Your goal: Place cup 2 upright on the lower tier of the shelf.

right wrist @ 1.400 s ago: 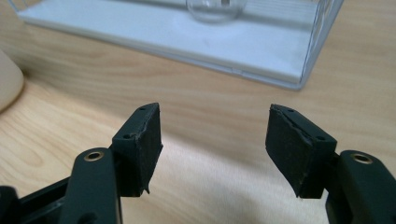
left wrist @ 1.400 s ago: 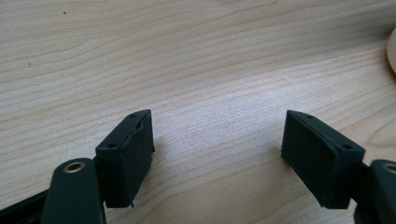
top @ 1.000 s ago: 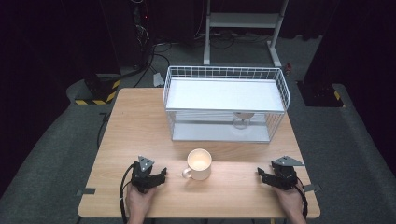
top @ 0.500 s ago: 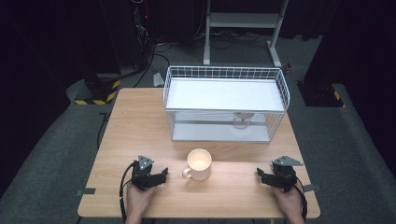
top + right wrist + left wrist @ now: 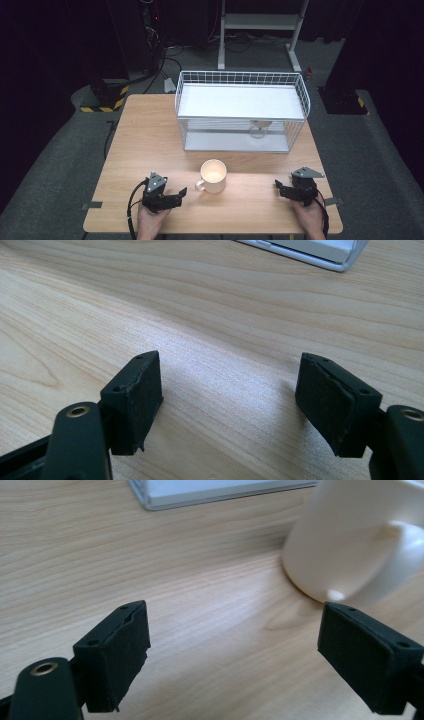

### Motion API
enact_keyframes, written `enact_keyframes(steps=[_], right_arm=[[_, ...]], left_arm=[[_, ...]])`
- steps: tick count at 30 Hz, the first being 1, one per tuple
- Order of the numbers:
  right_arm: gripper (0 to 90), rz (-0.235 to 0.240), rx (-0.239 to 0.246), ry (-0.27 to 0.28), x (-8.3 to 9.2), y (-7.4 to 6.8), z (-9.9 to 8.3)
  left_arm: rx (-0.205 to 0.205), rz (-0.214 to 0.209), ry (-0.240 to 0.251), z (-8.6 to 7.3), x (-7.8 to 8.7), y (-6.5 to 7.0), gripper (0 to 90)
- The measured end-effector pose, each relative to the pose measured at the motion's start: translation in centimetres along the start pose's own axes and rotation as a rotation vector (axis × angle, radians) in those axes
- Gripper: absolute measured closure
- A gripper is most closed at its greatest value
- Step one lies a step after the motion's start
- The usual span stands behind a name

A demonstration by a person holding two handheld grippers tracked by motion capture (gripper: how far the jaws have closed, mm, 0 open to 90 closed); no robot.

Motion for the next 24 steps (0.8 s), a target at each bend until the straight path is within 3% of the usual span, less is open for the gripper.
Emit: enact_keyframes(steps=[12,18,24], right_arm=[[26.5,0.0,-0.001,0.0,0.0,0.0,0.0],[26.4,0.0,-0.001,0.0,0.0,0.0,0.0],[26.1,0.0,-0.006,-0.002,0.0,-0.1,0.0]], left_arm=[[-0.054,-0.046,0.005,0.8,0.4,2.7,11.9],[-0.094,-0.067,-0.006,1.5,-0.2,3.8,11.0],[-0.105,-0.083,-0.011,2.2,-0.9,4.6,9.7]])
Point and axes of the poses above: each handheld gripper's, and its own axes: x roughly backward along the jaws, z roughly out of its top, y roughly to its right, the point moved 4 cm from there along -x, roughly forward along the jaws, and after that the axes turned 7 degrees about -x, right-handed, at the moved point
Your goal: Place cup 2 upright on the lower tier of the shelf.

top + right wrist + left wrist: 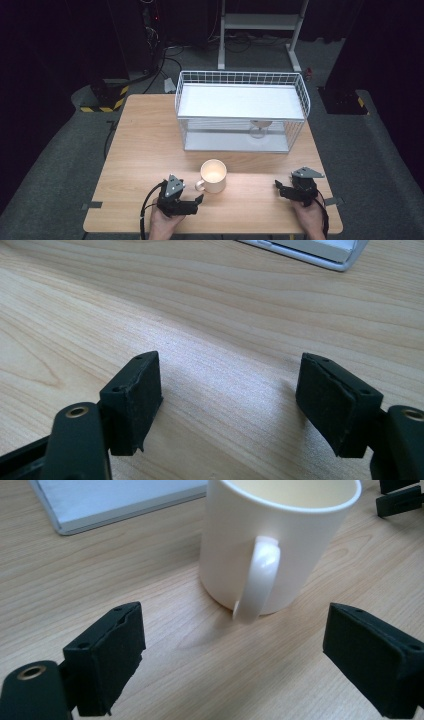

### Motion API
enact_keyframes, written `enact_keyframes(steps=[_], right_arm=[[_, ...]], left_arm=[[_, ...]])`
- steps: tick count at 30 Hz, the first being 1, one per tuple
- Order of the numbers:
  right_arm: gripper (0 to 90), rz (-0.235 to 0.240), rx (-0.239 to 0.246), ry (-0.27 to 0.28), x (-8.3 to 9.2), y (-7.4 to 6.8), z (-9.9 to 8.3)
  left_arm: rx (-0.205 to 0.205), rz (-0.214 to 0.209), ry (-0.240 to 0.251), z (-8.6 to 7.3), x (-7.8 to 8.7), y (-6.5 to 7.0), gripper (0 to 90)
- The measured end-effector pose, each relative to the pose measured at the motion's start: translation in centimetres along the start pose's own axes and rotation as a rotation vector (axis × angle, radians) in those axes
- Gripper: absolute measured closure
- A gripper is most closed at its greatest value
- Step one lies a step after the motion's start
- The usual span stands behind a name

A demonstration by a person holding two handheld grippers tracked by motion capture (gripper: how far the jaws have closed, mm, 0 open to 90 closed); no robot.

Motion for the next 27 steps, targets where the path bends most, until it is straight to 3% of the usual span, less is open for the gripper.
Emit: enact_keyframes(steps=[27], right_arm=[[25.8,0.001,-0.001,-0.001,0.0,0.0,0.0]], left_arm=[[-0.035,-0.034,-0.011,2.9,-3.6,1.2,7.5]])
Point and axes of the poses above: each handheld gripper's, and its own axes: x roughly backward along the jaws, z roughly out of its top, y roughly to its right, the point moved 4 cm from there along -x, roughly forward along the jaws, and after that the axes turned 7 degrees about -x, right-handed, at the moved point
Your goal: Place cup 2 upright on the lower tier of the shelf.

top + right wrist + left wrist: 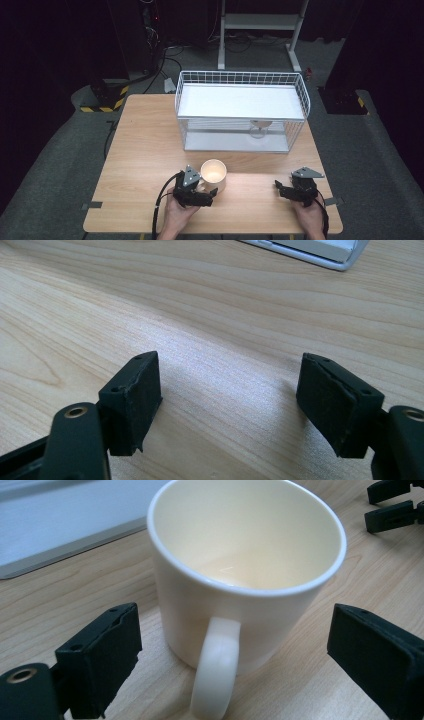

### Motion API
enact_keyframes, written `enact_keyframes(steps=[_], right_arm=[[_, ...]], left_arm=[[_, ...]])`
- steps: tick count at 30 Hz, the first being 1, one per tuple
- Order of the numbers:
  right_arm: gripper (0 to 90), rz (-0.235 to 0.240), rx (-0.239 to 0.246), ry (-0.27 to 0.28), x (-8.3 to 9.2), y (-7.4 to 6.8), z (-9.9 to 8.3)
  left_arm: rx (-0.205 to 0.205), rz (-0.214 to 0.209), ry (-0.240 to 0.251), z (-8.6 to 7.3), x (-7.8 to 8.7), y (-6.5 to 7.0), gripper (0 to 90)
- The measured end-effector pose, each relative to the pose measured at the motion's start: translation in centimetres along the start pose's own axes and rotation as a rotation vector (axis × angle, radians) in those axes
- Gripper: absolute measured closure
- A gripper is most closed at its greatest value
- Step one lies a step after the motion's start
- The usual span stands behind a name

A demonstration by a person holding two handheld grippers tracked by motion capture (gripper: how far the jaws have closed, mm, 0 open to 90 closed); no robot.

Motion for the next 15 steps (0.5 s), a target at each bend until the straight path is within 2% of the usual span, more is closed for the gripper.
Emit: enact_keyframes(steps=[8,15], right_arm=[[25.7,0.0,-0.001,0.0,0.0,0.0,0.0],[25.7,-0.001,0.002,0.0,0.0,0.0,0.0]], left_arm=[[0.013,0.009,0.01,0.4,-0.7,0.1,7.5],[-0.009,0.021,0.003,1.1,-1.3,0.3,7.5]])
Point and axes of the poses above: each handheld gripper's, and its own axes: x roughly backward along the jaws, z roughly out of its top, y roughly to its right, the point moved 4 cm from there along -x, roughly forward along the jaws, and after that the axes turned 7 degrees about -x, right-handed, at the moved point
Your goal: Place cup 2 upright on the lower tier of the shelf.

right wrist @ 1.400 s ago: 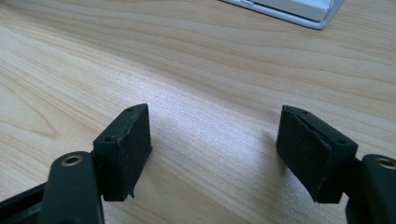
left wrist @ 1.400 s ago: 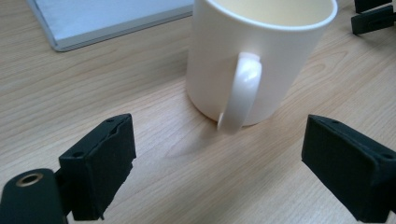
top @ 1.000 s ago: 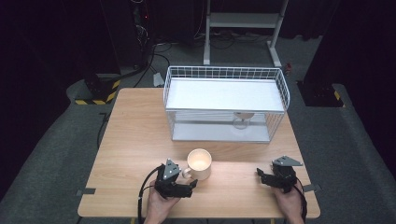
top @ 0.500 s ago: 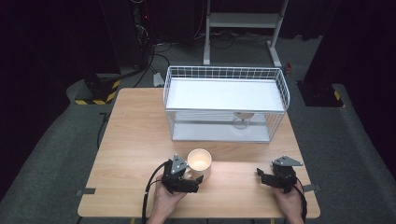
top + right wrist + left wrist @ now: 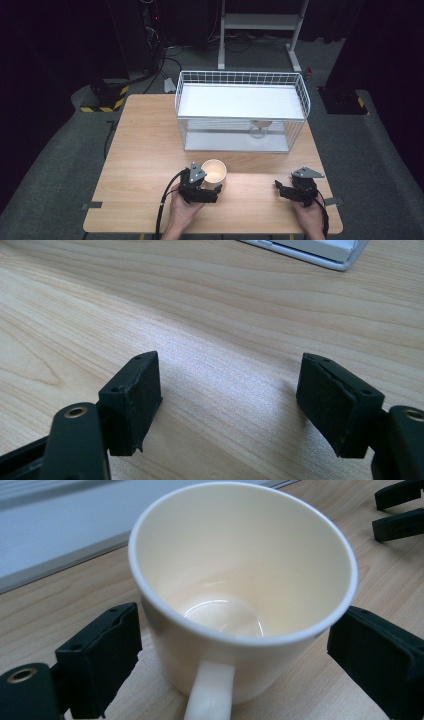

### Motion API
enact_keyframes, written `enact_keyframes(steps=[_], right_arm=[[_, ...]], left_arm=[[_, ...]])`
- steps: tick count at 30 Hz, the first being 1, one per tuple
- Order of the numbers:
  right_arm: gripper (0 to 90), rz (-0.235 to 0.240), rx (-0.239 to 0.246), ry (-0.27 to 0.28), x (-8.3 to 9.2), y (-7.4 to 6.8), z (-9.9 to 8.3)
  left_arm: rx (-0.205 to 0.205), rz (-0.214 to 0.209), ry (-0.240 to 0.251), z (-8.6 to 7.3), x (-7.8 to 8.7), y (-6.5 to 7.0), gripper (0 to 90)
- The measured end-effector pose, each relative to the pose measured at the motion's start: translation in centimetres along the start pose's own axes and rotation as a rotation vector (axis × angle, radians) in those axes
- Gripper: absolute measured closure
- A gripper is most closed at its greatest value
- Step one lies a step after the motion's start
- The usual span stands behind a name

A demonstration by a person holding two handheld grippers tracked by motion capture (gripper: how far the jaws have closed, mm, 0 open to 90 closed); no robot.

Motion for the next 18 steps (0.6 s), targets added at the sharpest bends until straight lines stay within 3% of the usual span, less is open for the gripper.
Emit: enact_keyframes(steps=[18], right_arm=[[25.4,0.0,-0.002,-0.001,0.0,0.0,0.0]], left_arm=[[-0.007,0.018,-0.002,0.6,-1.2,-0.1,8.1]])
Point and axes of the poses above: each handheld gripper's, and its own axes: x roughly backward along the jaws, z roughly out of its top, y roughly to its right, the point moved 4 cm from there along -x, roughly forward along the jaws, and after that the axes turned 7 degrees about -x, right-handed, at the moved point
